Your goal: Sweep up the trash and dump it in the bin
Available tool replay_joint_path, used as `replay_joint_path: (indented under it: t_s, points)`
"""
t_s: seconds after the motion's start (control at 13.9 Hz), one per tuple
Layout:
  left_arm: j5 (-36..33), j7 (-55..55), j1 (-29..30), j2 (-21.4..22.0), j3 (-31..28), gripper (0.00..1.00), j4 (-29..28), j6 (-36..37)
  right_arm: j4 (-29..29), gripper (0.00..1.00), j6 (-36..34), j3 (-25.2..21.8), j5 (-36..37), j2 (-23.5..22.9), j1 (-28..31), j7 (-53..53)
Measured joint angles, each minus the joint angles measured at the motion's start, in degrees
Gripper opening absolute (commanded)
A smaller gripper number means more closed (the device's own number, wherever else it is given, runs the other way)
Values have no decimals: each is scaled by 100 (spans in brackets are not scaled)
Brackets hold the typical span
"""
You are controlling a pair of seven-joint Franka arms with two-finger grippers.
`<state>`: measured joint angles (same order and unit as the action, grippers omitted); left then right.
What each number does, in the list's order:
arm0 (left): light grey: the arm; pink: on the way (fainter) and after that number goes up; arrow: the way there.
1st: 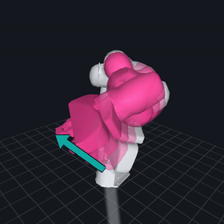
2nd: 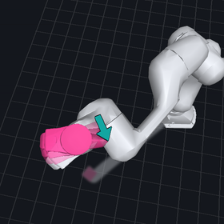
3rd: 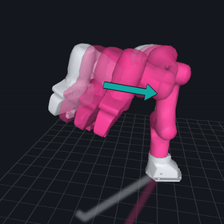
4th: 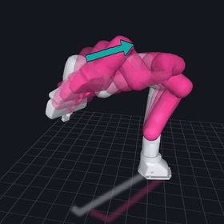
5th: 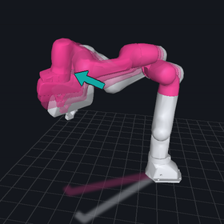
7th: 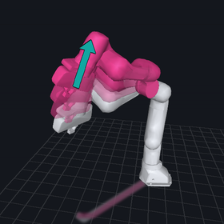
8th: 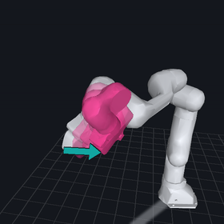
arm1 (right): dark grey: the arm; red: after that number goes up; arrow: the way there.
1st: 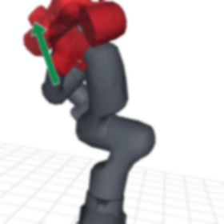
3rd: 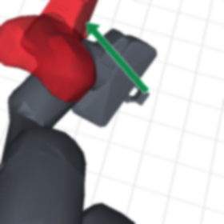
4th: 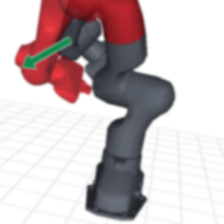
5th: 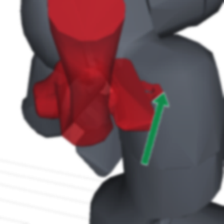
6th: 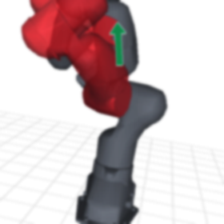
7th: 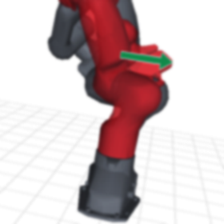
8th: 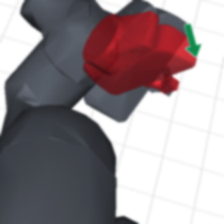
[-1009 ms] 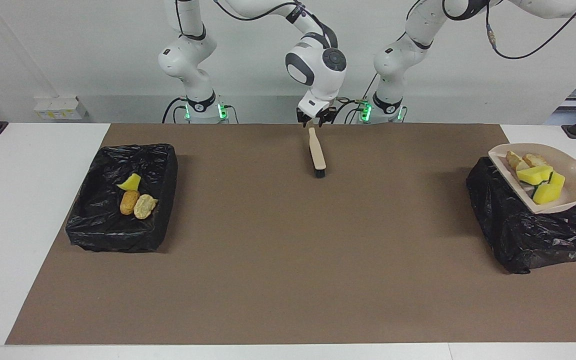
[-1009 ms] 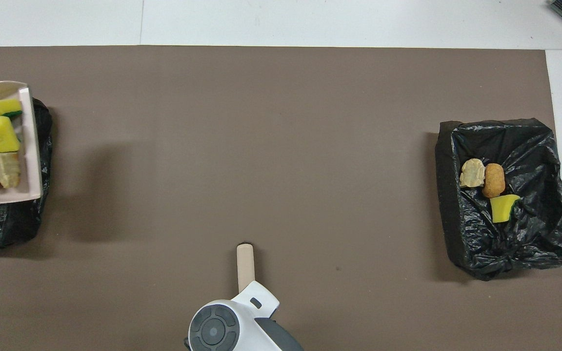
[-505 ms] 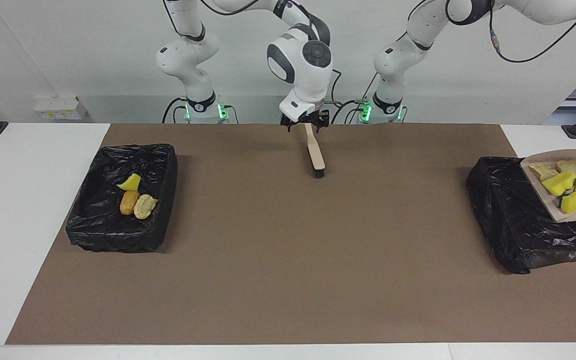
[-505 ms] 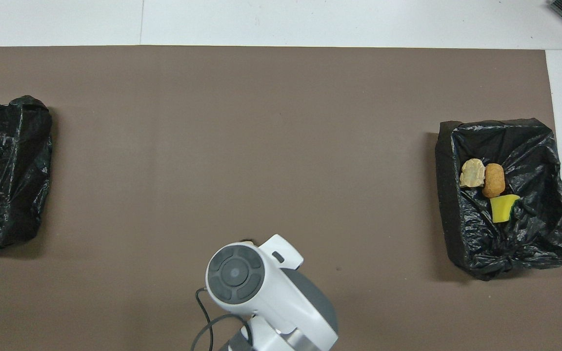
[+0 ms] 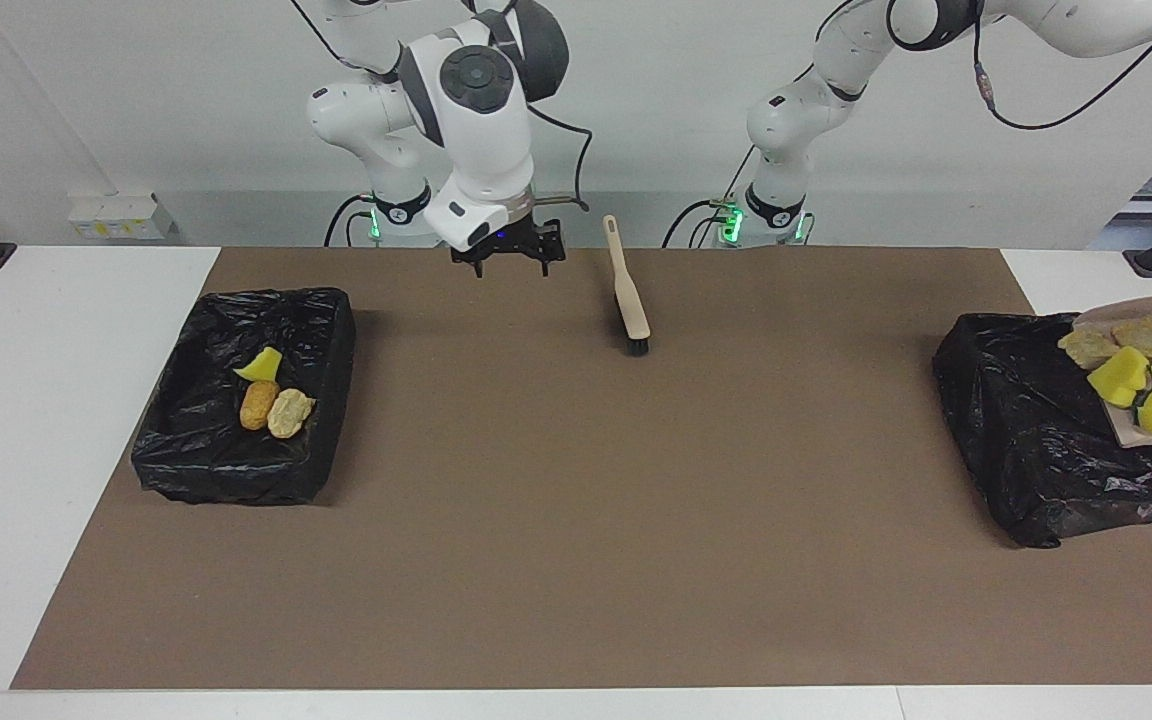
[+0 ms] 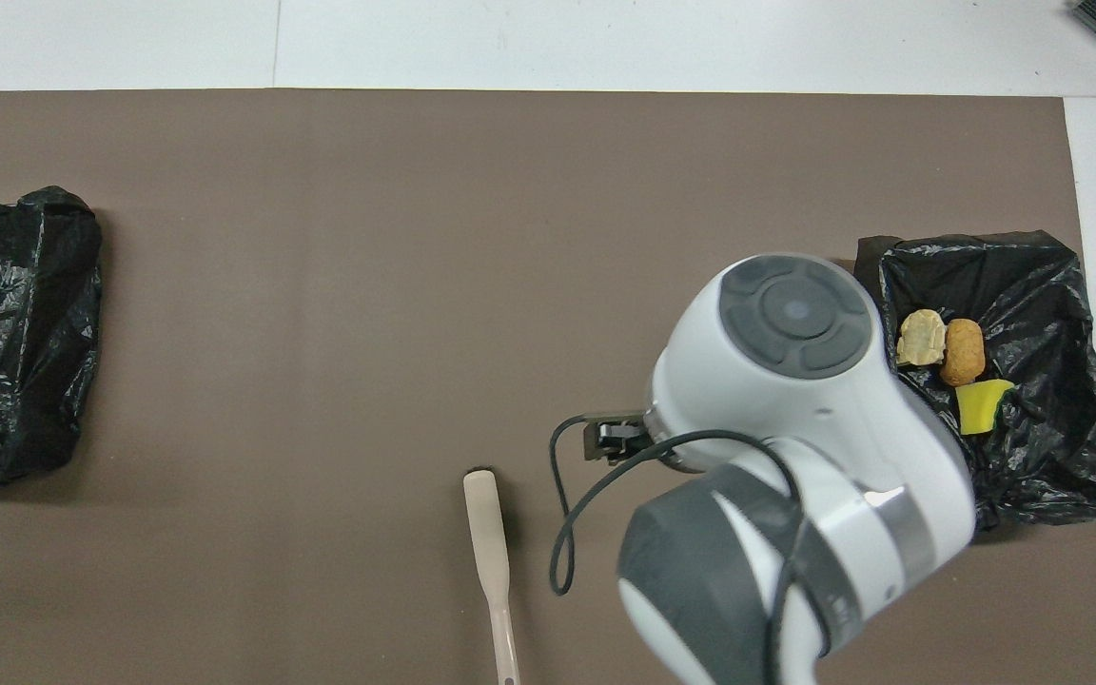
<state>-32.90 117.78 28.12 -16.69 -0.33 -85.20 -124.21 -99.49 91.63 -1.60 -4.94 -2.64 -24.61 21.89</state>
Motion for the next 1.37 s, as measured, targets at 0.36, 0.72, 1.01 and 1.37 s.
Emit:
replay_joint_path:
  t_s: [0.36, 0.72, 1.01, 1.37]
  points:
    - [-1718, -1252, -533, 592, 22, 0, -813, -11, 175, 100, -248, -22, 361, 81, 1023, -1052]
    - [-3097, -1712, -1082, 738, 42, 0, -893, -42, 365, 100, -250, -14, 510, 113, 1462, -1361]
    - [-3211, -1741, -1347, 820, 78, 0, -825, -81, 599, 100, -250, -230, 654, 116, 1998, -1877]
    - [-2206, -2428, -2213, 1144, 112, 0, -857, 1333, 687, 100, -87, -440, 669, 112, 2521, -2098]
